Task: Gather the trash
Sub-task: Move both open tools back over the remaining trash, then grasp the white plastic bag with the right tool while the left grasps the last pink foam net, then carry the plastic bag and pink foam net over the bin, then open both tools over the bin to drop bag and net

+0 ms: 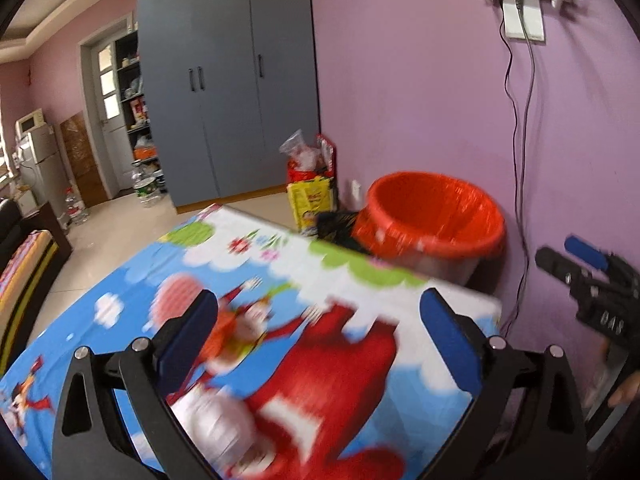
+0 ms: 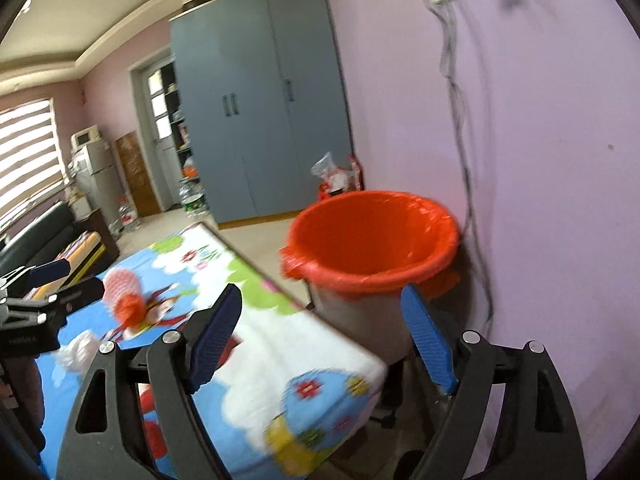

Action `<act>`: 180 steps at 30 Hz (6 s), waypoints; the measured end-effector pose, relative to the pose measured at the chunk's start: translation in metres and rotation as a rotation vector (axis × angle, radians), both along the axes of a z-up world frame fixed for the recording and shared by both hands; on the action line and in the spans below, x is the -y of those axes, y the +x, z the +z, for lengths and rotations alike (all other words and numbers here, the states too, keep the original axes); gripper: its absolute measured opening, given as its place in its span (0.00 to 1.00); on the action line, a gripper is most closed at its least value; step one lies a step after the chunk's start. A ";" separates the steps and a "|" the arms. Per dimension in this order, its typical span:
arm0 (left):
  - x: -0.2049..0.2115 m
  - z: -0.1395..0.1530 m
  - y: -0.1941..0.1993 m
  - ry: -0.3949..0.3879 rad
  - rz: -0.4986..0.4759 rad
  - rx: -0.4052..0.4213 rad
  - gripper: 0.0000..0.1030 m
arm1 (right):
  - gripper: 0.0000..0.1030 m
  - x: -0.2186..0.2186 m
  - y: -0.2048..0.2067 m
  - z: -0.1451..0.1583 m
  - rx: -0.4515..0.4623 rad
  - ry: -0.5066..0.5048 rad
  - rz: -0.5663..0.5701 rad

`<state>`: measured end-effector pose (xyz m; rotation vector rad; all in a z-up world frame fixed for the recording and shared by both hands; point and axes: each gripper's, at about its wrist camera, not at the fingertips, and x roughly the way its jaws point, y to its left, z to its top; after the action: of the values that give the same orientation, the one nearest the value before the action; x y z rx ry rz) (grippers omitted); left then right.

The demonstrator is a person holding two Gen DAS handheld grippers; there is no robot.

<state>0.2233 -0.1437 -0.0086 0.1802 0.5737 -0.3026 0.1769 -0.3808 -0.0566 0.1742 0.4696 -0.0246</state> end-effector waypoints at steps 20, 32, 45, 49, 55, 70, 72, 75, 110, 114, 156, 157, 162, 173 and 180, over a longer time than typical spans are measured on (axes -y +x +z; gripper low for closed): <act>-0.163 -0.061 -0.091 0.050 0.228 0.041 0.95 | 0.79 -0.167 -0.018 -0.040 -0.090 -0.076 0.294; -0.225 -0.063 -0.090 0.019 0.349 0.041 0.95 | 0.82 -0.250 0.015 -0.057 -0.154 -0.062 0.453; -0.250 -0.063 -0.082 0.019 0.404 0.033 0.95 | 0.82 -0.281 0.056 -0.076 -0.304 -0.058 0.472; -0.248 -0.059 -0.077 0.003 0.399 0.030 0.95 | 0.49 -0.288 0.055 -0.078 -0.313 -0.064 0.513; -0.230 -0.051 -0.055 -0.007 0.355 0.021 0.95 | 0.37 -0.263 0.042 -0.060 -0.207 -0.056 0.488; -0.124 -0.078 0.088 -0.152 0.355 -0.135 0.95 | 0.38 -0.114 0.057 -0.051 -0.150 0.036 0.202; -0.114 -0.080 0.106 -0.163 0.393 -0.140 0.95 | 0.38 -0.103 0.060 -0.051 -0.142 0.035 0.198; -0.103 -0.084 0.127 -0.156 0.438 -0.146 0.95 | 0.38 -0.092 0.066 -0.051 -0.131 0.049 0.200; -0.043 -0.042 -0.047 -0.116 0.083 -0.012 0.33 | 0.38 -0.073 -0.012 -0.024 -0.045 0.004 0.134; -0.035 -0.028 -0.067 -0.112 0.053 0.025 0.34 | 0.38 -0.074 -0.031 -0.012 -0.010 -0.011 0.121; 0.118 0.031 0.020 -0.075 -0.264 0.095 0.44 | 0.39 0.051 0.030 0.017 0.066 -0.076 -0.044; 0.123 0.030 0.029 -0.075 -0.269 0.089 0.44 | 0.39 0.053 0.036 0.016 0.063 -0.077 -0.048; 0.144 0.022 0.072 -0.072 -0.290 0.071 0.45 | 0.39 0.075 0.079 0.006 0.031 -0.084 -0.078; 0.183 -0.012 0.156 -0.078 -0.293 0.013 0.49 | 0.43 0.118 0.172 -0.029 -0.035 -0.065 -0.127; 0.203 -0.038 0.204 -0.047 -0.243 -0.029 0.81 | 0.69 0.142 0.221 -0.057 -0.058 -0.052 -0.115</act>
<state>0.4270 -0.3470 -0.0469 0.2009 0.5737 -0.5547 0.3978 -0.5226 -0.1133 0.1501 0.5161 -0.1548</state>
